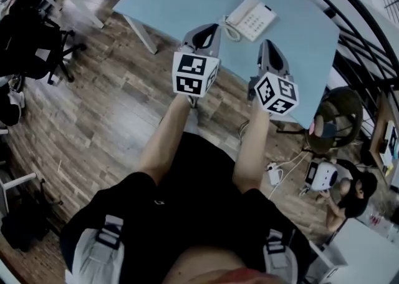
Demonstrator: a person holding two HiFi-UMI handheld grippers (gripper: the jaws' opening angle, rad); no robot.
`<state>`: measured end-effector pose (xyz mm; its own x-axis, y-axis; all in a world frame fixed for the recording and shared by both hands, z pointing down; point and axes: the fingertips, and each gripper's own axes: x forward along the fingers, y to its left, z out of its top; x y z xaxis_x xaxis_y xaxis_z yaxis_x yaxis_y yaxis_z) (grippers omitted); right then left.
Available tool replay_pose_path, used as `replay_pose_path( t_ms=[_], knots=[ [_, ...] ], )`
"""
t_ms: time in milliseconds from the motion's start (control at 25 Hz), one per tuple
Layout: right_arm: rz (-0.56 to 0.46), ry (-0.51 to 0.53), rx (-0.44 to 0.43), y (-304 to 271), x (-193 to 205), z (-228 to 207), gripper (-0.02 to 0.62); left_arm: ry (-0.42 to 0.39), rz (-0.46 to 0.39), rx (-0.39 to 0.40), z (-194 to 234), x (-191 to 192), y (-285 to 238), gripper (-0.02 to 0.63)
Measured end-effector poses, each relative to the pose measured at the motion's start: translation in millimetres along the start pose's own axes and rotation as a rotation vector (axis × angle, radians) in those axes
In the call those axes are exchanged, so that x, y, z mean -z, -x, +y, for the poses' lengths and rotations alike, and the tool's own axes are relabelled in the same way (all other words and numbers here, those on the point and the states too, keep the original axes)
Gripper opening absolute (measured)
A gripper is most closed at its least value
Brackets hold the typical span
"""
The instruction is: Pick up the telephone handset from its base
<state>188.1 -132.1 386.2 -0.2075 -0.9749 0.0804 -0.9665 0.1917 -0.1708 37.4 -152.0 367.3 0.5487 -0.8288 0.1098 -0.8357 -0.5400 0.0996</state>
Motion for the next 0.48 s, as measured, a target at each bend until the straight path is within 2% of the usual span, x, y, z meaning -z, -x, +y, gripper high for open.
replay_pose_path(
  t_ms=[240, 480],
  knots=[
    [0.092, -0.055, 0.024, -104.4, 38.9, -12.5, -0.005, 0.046, 0.096, 0.037, 62.9, 29.2, -90.7, 0.000],
    [0.178, -0.073, 0.041, -161.9, 69.7, -17.0, -0.003, 0.135, 0.189, 0.071, 101.1, 70.5, -149.3, 0.000]
  ],
)
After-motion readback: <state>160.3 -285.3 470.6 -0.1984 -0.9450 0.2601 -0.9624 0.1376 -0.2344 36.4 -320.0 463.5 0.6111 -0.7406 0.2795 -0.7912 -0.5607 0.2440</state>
